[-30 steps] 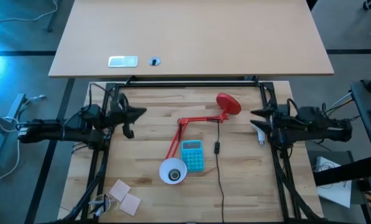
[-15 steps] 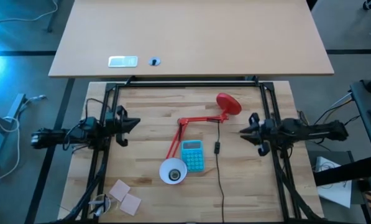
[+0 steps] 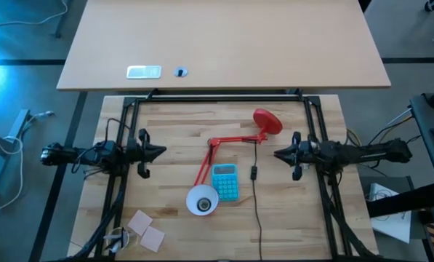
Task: Screw lightbulb
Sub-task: Return to Home Position
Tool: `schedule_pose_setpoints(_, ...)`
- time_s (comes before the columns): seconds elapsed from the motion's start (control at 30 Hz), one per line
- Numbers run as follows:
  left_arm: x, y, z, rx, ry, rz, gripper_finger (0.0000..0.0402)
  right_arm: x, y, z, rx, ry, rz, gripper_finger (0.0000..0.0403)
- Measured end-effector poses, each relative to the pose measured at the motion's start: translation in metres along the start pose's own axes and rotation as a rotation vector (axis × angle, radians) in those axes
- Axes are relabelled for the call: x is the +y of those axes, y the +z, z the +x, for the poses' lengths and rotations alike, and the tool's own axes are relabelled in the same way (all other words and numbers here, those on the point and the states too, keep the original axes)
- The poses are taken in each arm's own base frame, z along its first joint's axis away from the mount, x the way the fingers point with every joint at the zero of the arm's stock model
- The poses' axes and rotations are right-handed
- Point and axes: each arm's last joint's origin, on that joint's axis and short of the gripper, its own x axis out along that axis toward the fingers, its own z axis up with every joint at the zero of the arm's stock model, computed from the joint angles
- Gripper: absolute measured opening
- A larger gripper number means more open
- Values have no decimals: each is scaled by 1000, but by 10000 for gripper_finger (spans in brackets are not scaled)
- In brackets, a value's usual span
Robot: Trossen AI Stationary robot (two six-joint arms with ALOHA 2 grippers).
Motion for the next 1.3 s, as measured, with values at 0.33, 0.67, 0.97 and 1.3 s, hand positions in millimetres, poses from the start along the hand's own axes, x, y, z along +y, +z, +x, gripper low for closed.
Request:
schedule_pose_setpoints(0.33, -1, 35, -13, 178, -1, 41, 0, 0, -5, 4, 62, 1, -14, 56)
schedule_pose_setpoints(0.67, 0, -4, -1, 51, 19, 23, 0, 1, -6, 4, 74, 1, -17, 44)
schedule_pose_setpoints(0.97, 11, -8, 1, 79, 48, -18, 0, 1, -6, 4, 73, 2, -17, 57)
schedule_pose_setpoints(1.3, 11, -17, 5, 198, -33, 41, 0, 1, -6, 4, 73, 2, -16, 49)
